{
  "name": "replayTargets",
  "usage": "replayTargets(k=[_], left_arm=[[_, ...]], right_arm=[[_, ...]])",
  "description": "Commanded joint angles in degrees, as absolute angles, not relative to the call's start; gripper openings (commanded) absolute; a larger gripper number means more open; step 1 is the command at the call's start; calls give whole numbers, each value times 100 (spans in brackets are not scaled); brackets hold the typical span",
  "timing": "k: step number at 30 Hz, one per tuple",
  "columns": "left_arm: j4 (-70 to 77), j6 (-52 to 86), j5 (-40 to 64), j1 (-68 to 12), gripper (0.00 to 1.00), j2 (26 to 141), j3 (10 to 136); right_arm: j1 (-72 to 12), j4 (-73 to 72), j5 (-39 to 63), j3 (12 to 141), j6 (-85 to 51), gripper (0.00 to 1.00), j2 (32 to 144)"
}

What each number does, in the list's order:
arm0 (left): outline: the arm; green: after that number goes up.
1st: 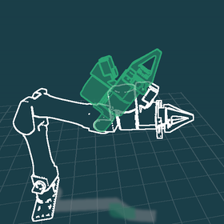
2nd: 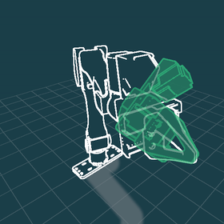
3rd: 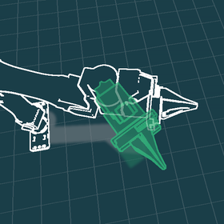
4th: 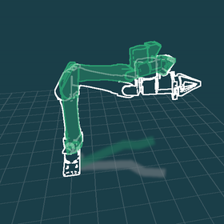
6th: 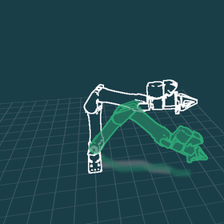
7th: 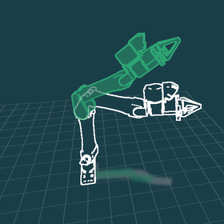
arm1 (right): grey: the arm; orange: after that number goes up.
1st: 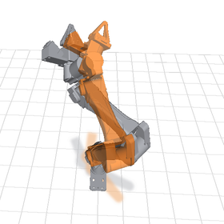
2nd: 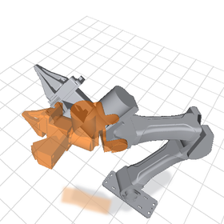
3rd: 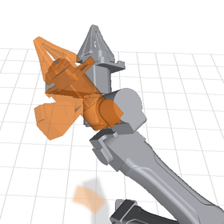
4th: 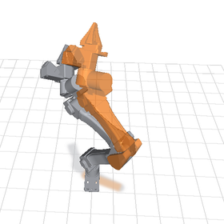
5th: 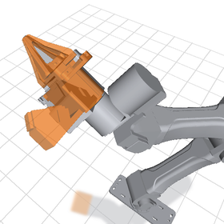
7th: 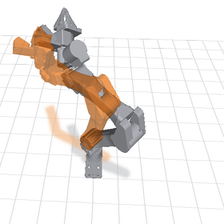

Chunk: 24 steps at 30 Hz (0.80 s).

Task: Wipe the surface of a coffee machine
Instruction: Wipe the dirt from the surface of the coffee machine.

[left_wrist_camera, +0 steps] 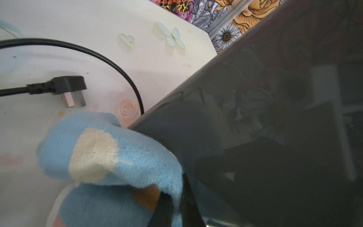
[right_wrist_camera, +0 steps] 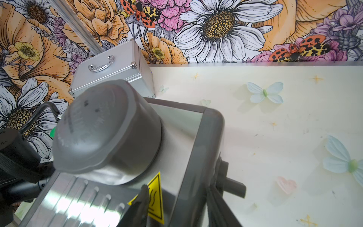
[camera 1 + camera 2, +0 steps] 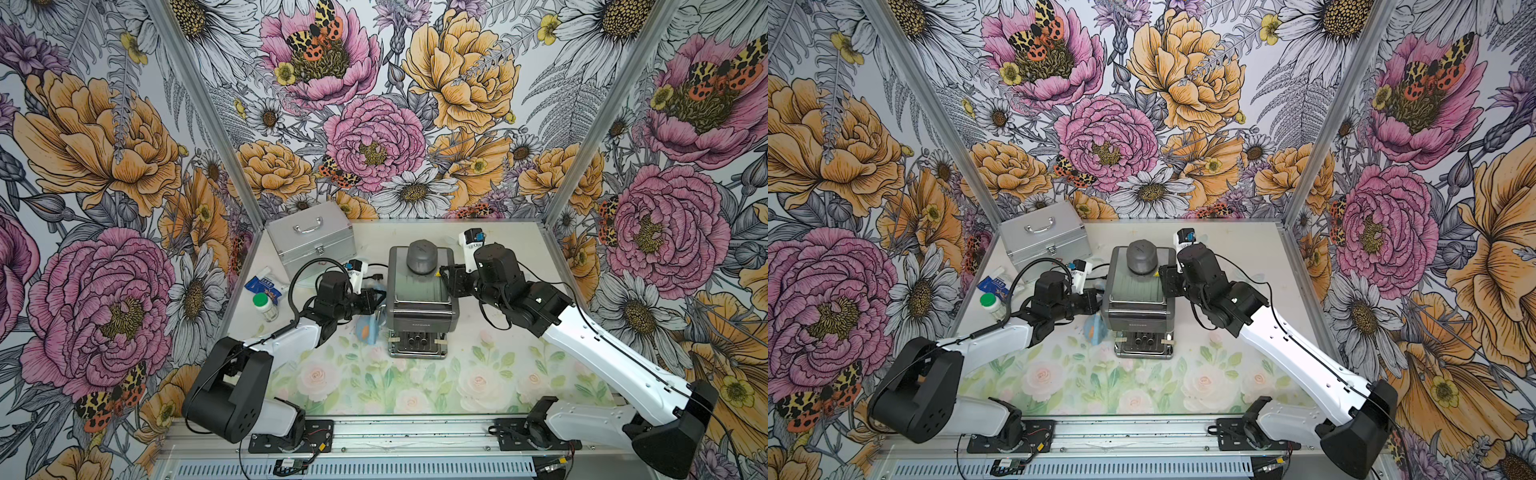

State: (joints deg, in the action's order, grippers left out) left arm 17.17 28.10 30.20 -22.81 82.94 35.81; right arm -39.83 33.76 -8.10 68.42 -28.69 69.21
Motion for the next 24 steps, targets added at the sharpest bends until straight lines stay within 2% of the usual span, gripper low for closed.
replayTargets(k=[1, 6, 13, 20, 24], left_arm=[[3175, 3104, 4133, -2200, 0, 8649, 3832], [3488, 3605, 4256, -2309, 0, 8794, 3989], [3531, 4066, 4105, -2400, 0, 8122, 3894], [2514, 3881, 3527, -2623, 0, 7002, 3933], [2007, 3512, 3100, -2885, 0, 6809, 3807]], right_arm=[[-4220, 4315, 204, 6451, -2830, 48, 7213], [-4227, 4318, 168, 6476, -2839, 48, 7202], [-4228, 4316, 150, 6589, -2804, 47, 7292], [-4236, 4307, 107, 6669, -2795, 47, 7383], [-4245, 4305, 94, 6671, -2795, 47, 7402]])
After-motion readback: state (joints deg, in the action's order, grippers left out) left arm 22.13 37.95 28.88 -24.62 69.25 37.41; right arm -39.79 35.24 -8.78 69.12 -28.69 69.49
